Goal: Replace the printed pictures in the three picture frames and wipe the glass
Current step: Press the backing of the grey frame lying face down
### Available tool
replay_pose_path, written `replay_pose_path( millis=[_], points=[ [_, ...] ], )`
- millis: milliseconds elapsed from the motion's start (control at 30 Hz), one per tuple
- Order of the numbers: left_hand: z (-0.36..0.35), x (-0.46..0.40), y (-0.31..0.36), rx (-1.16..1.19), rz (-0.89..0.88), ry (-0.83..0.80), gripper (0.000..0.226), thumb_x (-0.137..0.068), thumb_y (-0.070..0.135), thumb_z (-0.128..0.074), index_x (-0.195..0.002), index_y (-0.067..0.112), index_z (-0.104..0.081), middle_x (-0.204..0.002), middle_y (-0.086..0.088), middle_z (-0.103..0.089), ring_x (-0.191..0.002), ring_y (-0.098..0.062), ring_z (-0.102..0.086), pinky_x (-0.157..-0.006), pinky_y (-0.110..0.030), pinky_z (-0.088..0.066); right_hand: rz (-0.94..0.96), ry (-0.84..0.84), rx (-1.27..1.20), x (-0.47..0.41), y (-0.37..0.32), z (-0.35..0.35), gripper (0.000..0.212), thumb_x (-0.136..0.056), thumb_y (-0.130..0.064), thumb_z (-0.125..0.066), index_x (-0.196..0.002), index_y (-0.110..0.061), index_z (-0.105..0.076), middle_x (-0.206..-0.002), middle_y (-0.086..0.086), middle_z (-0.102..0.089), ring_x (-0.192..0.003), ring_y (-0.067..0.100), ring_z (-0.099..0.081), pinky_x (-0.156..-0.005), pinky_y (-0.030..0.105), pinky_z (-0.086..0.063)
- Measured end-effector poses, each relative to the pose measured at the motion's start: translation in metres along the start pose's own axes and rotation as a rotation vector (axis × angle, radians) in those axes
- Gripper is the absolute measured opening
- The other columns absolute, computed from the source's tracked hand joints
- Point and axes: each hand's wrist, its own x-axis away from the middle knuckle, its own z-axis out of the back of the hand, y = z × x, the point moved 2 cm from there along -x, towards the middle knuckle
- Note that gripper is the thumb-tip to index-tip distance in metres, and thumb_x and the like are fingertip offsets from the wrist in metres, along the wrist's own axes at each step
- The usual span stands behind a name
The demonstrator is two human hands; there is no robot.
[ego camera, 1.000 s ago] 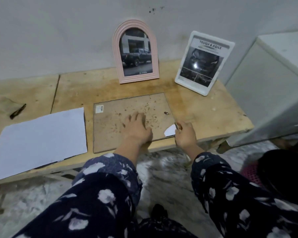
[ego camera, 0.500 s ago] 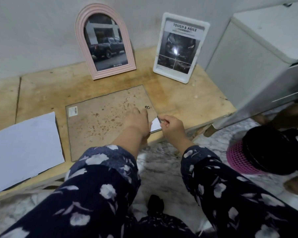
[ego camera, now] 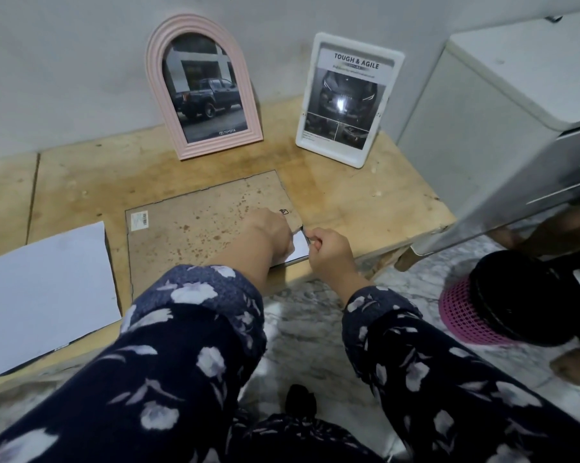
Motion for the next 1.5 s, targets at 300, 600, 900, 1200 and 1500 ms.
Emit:
replay_pose_path(
  millis=[300, 600, 900, 1200, 1500],
  points=[
    [-0.003, -0.003, -0.002, -0.003, -0.008, 0.02, 0.04, -0.101, 0.036, -0.031, -0.12, 0.008, -0.053, -0.108, -0.009, -0.063, -0.08, -0.025, -0.053, -0.066, -0.03, -0.038, 0.149, 0.032, 0.129, -0.017, -0.011, 0.007, 0.044, -0.088, -0.011, -0.056, -0.131, -0.006, -0.055, -0.117, 0.008, -0.058, -0.107, 0.023, -0.055, -0.099, 0.036, -0.044],
    [-0.017, -0.002, -0.005, 0.112, 0.028, 0.071, 0.038, -0.1, 0.035, -0.034, -0.122, 0.008, -0.048, -0.108, -0.01, -0.061, -0.076, -0.025, -0.052, -0.052, -0.03, -0.029, 0.4, -0.093, 0.825, -0.037, -0.047, 0.002, 0.025, -0.09, -0.004, -0.049, -0.108, -0.016, -0.061, -0.114, -0.001, -0.062, -0.107, 0.023, -0.052, -0.079, 0.033, -0.047],
    [-0.069, 0.029, -0.028, 0.26, 0.051, 0.144, 0.097, -0.082, 0.081, -0.014, -0.155, 0.016, -0.011, -0.161, -0.001, -0.016, -0.14, -0.024, -0.03, -0.105, -0.046, -0.027, 0.438, -0.062, 0.907, -0.039, -0.052, -0.001, 0.032, -0.087, 0.0, -0.046, -0.105, -0.017, -0.065, -0.104, 0.001, -0.066, -0.095, 0.025, -0.059, -0.069, 0.03, -0.036],
    [-0.11, 0.056, -0.045, 0.313, 0.153, 0.089, 0.091, -0.085, 0.076, -0.013, -0.154, 0.019, 0.002, -0.162, -0.004, 0.003, -0.148, -0.034, -0.005, -0.111, -0.056, -0.024, 0.399, -0.068, 0.901, -0.039, -0.049, -0.006, 0.03, -0.083, 0.004, -0.05, -0.099, -0.017, -0.064, -0.099, 0.002, -0.066, -0.089, 0.025, -0.062, -0.068, 0.028, -0.033],
    [-0.104, 0.058, -0.045, 0.25, 0.126, 0.111, 0.079, -0.094, 0.064, -0.011, -0.154, 0.014, -0.003, -0.162, -0.01, -0.004, -0.146, -0.035, -0.014, -0.108, -0.047, -0.035, 0.545, -0.174, 0.949, -0.008, -0.061, -0.008, 0.064, -0.087, -0.03, -0.055, -0.145, -0.021, -0.033, -0.151, 0.001, -0.035, -0.14, 0.021, -0.027, -0.115, 0.045, -0.016]
  ],
)
